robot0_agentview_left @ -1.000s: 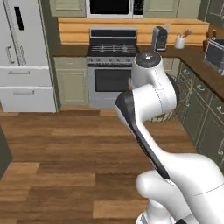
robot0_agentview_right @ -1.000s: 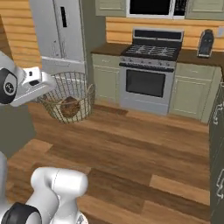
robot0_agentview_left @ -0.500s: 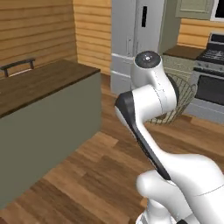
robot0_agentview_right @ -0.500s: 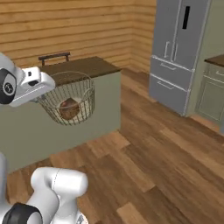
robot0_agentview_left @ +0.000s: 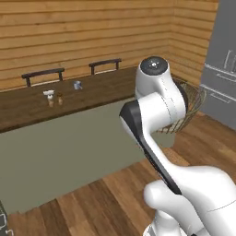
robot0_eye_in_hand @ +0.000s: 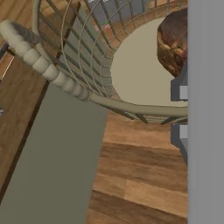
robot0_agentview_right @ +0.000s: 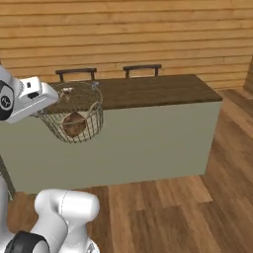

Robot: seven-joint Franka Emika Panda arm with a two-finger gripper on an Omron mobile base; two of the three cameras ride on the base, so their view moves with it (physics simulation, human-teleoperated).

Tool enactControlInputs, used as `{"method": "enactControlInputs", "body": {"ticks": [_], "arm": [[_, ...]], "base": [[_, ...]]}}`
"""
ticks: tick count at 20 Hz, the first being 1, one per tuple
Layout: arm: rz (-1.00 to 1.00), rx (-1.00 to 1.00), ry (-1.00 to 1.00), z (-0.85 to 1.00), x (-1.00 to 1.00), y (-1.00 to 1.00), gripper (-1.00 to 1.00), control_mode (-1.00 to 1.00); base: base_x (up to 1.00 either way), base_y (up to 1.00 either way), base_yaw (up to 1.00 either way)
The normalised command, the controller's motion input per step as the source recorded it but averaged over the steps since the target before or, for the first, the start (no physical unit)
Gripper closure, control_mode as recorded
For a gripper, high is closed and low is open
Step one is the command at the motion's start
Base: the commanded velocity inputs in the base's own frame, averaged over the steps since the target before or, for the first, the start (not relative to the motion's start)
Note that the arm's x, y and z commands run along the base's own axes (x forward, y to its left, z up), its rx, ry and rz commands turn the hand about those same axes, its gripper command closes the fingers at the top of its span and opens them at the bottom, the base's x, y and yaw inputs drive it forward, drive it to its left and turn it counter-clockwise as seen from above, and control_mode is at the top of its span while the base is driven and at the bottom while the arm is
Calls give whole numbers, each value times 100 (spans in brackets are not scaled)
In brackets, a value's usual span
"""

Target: Open the cabinet, pick up the bread from the cabinet and place it in the basket. Then move the basket to the dining counter.

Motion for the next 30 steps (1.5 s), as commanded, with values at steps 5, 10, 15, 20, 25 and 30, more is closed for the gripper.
{"method": "enactControlInputs", "body": {"ticks": [5, 10, 15, 20, 25, 30], "arm": [[0, 0, 0, 0, 0, 0, 100, 100], [0, 0, 0, 0, 0, 0, 100, 100], [0, 0, 0, 0, 0, 0, 100, 100], [0, 0, 0, 0, 0, 0, 100, 100], [0, 0, 0, 0, 0, 0, 100, 100], [16, 8, 2, -22, 53, -13, 100, -100]], "base": [[100, -21, 39], [100, -59, 26], [100, -61, 17], [100, -34, 19], [76, -4, 27], [0, -4, 6]]}}
